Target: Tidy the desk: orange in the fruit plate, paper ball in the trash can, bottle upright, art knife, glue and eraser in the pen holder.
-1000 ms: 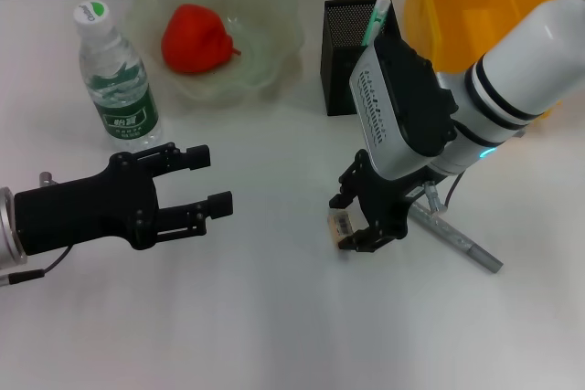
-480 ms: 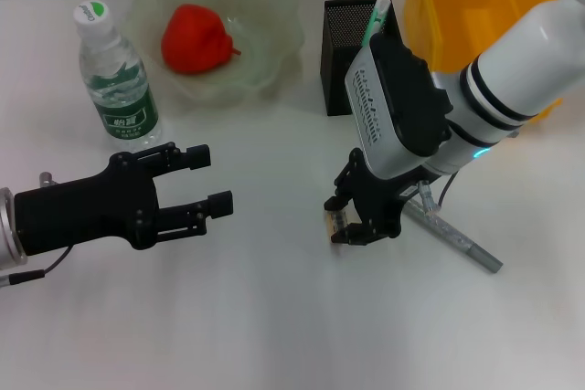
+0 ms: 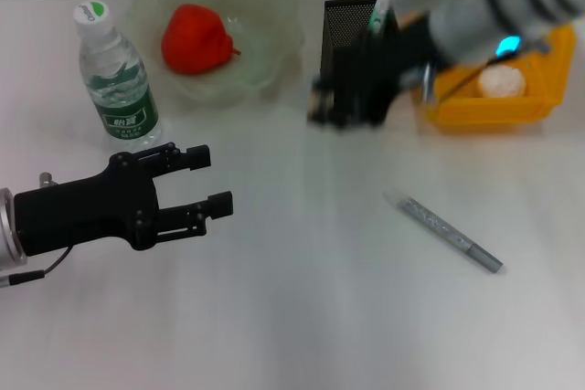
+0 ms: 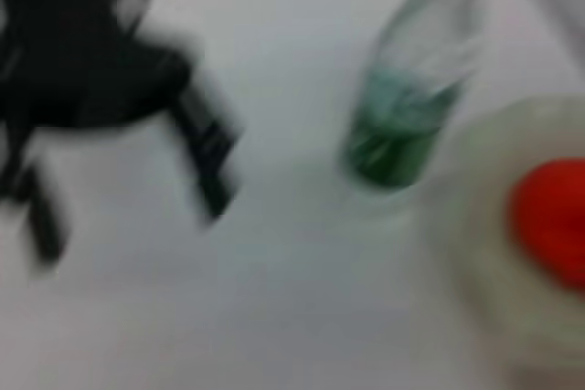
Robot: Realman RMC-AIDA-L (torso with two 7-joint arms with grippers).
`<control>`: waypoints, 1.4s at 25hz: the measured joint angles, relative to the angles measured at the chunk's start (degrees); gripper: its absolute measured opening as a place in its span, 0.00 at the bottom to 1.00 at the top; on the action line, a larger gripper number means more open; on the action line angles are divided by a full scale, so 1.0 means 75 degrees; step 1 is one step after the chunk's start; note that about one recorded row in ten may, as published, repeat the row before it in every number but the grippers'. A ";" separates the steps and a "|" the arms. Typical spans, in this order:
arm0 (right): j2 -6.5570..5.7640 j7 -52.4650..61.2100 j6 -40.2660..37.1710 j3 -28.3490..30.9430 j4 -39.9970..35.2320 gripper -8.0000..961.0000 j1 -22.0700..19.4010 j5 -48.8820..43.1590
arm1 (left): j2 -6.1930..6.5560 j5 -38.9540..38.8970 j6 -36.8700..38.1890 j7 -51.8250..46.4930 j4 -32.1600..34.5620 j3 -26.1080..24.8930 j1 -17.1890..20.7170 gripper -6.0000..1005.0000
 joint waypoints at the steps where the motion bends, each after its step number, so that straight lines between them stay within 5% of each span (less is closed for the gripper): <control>1: -0.0001 0.0245 -0.0050 0.0271 -0.0221 0.40 -0.0010 -0.0001 | -0.0002 0.0013 0.0000 0.0000 0.0000 0.0000 0.0000 0.78; 8: -0.0007 0.1386 0.0458 0.1465 -0.0595 0.40 -0.0010 -0.0343 | -0.0012 0.0024 0.0039 0.0000 0.0000 0.0000 0.0000 0.78; 30: -0.0007 0.1833 0.2191 0.1379 0.0909 0.41 0.0287 -0.1081 | -0.0012 0.0020 0.0124 0.0000 0.0001 0.0000 0.0035 0.78; 35: 0.0008 0.1870 0.2106 0.1359 0.0776 0.56 0.0261 -0.0936 | -0.0011 0.0014 0.0138 0.0000 0.0008 0.0000 0.0042 0.78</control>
